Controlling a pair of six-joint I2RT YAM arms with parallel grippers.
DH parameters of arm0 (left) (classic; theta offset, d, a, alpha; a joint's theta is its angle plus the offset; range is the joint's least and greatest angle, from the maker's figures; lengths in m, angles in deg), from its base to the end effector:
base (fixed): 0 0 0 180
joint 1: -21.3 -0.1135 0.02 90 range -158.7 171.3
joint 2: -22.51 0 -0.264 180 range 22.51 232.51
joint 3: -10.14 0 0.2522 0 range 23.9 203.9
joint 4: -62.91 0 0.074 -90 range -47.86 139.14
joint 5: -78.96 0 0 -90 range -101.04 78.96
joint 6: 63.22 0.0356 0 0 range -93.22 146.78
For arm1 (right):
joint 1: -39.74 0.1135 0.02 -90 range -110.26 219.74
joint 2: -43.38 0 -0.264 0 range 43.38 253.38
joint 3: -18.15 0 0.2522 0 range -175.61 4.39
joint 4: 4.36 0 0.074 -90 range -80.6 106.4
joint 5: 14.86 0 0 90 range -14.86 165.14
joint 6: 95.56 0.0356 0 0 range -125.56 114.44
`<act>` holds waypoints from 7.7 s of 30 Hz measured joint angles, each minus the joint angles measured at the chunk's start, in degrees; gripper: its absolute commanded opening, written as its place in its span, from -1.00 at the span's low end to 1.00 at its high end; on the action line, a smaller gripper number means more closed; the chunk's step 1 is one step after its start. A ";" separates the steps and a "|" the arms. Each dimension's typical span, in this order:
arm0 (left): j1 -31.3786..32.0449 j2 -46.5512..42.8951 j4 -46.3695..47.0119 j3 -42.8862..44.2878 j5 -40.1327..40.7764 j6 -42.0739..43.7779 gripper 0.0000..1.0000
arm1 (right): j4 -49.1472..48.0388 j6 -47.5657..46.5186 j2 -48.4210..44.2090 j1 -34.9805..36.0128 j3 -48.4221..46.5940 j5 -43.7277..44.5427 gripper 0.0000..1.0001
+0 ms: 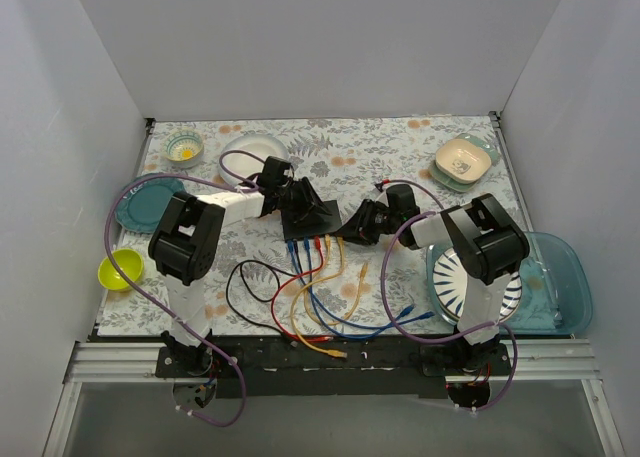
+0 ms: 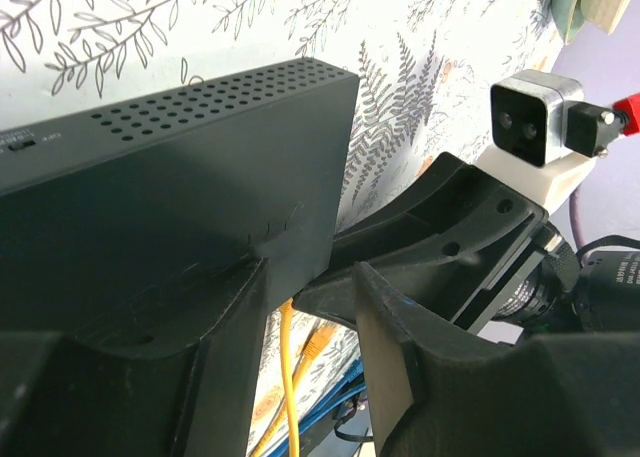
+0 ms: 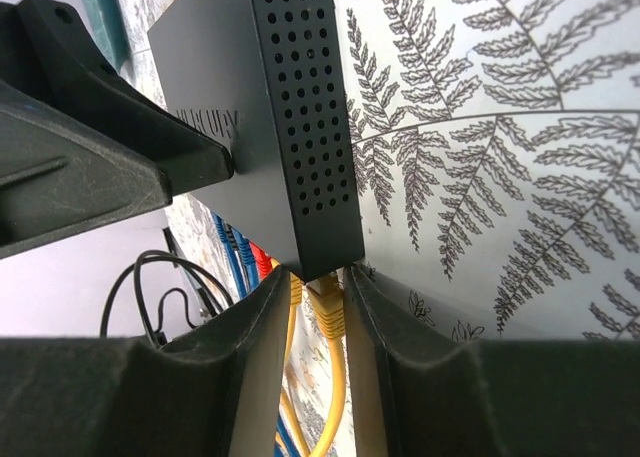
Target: Pull the plug from the switch port
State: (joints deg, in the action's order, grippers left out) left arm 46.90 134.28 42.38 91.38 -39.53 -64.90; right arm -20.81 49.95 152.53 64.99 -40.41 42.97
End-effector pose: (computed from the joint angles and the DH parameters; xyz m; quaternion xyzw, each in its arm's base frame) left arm 0.3546 -0.1887 0.1487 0.4295 -0.8108 0.3966 0.0300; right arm 0.3111 0.1677 0.1096 0.0963 0.8534 0.4780 0.1842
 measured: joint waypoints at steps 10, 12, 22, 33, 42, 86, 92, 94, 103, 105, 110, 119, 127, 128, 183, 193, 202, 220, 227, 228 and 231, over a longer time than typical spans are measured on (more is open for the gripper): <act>0.00 -0.87 0.39 -1.42 -0.57 0.02 -0.21 | -3.96 4.76 0.85 -0.04 1.88 -0.04 -0.67; 0.00 -0.90 0.50 -1.46 -0.63 0.02 -0.21 | -4.35 4.66 0.85 -0.07 2.19 -0.11 -0.85; 0.00 -1.27 1.49 -2.62 -1.68 -0.35 -0.21 | -2.03 -1.44 0.48 -0.15 1.42 -0.61 -0.97; 0.00 -1.20 2.21 -3.17 -2.82 -1.55 -0.21 | 4.83 -10.73 -0.70 -0.09 -0.74 -1.36 -0.97; -0.04 -1.03 2.25 -3.39 -4.15 -2.03 -0.21 | 7.56 -12.35 -0.94 -0.28 -1.16 -3.54 -0.97; 3.02 -2.86 5.97 -10.38 -7.58 -9.29 -0.20 | 21.38 -18.40 -6.51 -0.57 2.64 -8.31 -0.97; 1.95 -4.17 5.05 -10.38 -5.29 -8.81 -0.19 | 33.68 -20.26 -16.04 -3.13 2.14 10.14 -0.97; 0.70 -5.25 4.31 -10.38 -3.65 -8.26 -0.18 | 37.05 -21.31 -17.59 -5.16 0.61 16.55 -0.78; -4.22 -9.03 2.29 -10.29 1.27 -6.01 -0.13 | 39.89 -24.55 -18.29 -4.63 -4.72 24.44 0.13; -4.66 -9.11 1.97 -10.21 1.97 -5.57 -0.13 | 38.97 -24.41 -18.60 -2.01 -5.33 23.63 0.14; -5.22 -9.09 -0.11 -8.61 2.89 -4.33 -0.14 | 34.84 -22.23 -17.88 3.56 -7.37 18.73 0.09; -5.64 -6.54 -0.50 -7.30 2.27 -3.26 -0.15 | 24.11 -12.74 -7.96 5.20 -6.40 11.19 0.04; -5.75 -6.03 -0.42 -6.97 1.46 -2.82 -0.15 | 17.94 -6.16 -4.81 5.40 -5.99 8.37 0.00; -5.75 -6.03 -0.42 -6.99 1.44 -2.80 -0.15 | 17.31 -5.46 -4.22 5.46 -5.99 7.96 -0.01; -5.99 -9.03 1.42 -11.93 -1.05 -2.60 -0.15 | -9.57 19.28 2.75 4.74 2.34 6.91 -0.58; -5.97 -10.27 3.82 -14.99 -4.31 -3.98 -0.14 | -10.25 16.35 2.86 4.59 2.56 6.38 -0.97; -2.43 -5.81 5.55 -13.66 -7.76 -5.51 -0.16 | -4.72 7.50 2.36 4.24 -0.04 4.13 -0.97; -1.42 -2.01 7.28 -10.25 -10.08 -8.50 -0.17 | 5.60 -2.19 -4.94 4.31 4.31 1.29 -0.97; -3.17 -3.78 6.29 -11.08 -8.48 -7.61 -0.16 | 23.93 -12.04 -15.98 -2.71 5.18 12.26 -0.91; -3.93 -4.42 6.03 -11.45 -8.04 -7.34 -0.16 | 26.05 -13.57 -16.79 -3.69 4.66 13.99 -0.59; -6.43 -6.32 5.29 -12.50 -6.88 -6.95 -0.14 | 29.49 -16.94 -17.97 -4.55 3.34 16.87 -0.12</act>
State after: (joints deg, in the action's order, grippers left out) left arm 40.47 127.96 47.67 78.88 -46.41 -71.85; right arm 8.67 33.01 134.56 60.45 -37.07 59.85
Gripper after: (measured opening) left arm 0.420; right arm 0.257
